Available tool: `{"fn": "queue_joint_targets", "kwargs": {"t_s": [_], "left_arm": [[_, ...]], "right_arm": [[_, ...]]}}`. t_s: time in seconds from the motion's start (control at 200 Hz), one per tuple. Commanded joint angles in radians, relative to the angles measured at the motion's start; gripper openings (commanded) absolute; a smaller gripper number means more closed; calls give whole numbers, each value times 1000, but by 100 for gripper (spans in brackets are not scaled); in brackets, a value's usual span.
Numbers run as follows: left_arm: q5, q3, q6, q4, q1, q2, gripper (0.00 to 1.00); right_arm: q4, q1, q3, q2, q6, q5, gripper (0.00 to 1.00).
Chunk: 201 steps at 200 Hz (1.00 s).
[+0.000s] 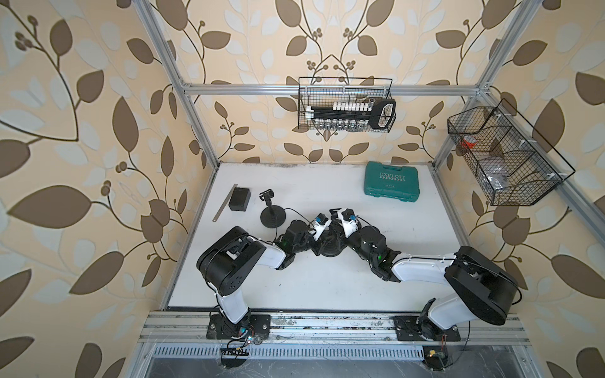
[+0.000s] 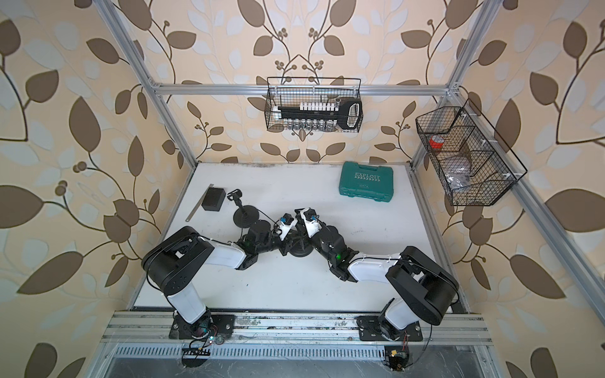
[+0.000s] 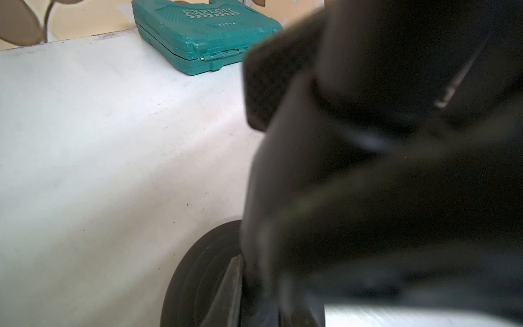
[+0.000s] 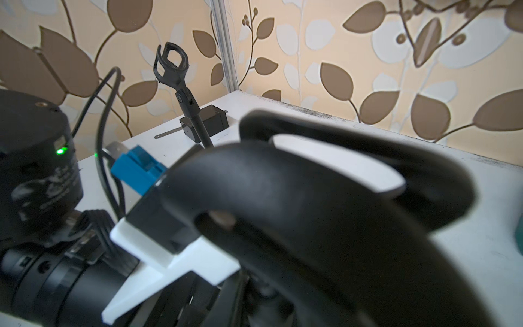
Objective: Assemble a microphone stand
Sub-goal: Move the microphone stand base to the center of the board.
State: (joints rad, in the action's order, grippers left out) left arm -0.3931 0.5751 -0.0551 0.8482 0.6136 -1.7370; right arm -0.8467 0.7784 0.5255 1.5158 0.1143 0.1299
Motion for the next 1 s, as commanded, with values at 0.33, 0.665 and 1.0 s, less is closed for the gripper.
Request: {"fn": "queue_joint_targets", "kwargs": {"t_s": [0.33,0.665,1.0], "left_arm": [[11,45,36,19,-39,-5,31],[-11,60,0,-8,-36,-21,20],[-15,69,-35,-29,-24,-53,21]], "right_arm": [[116,1,-73,18,12,-99,0],[134,-18,-73,-3,-8,-141,2],[204,-97,-68,-38,-81,-270,4]]}}
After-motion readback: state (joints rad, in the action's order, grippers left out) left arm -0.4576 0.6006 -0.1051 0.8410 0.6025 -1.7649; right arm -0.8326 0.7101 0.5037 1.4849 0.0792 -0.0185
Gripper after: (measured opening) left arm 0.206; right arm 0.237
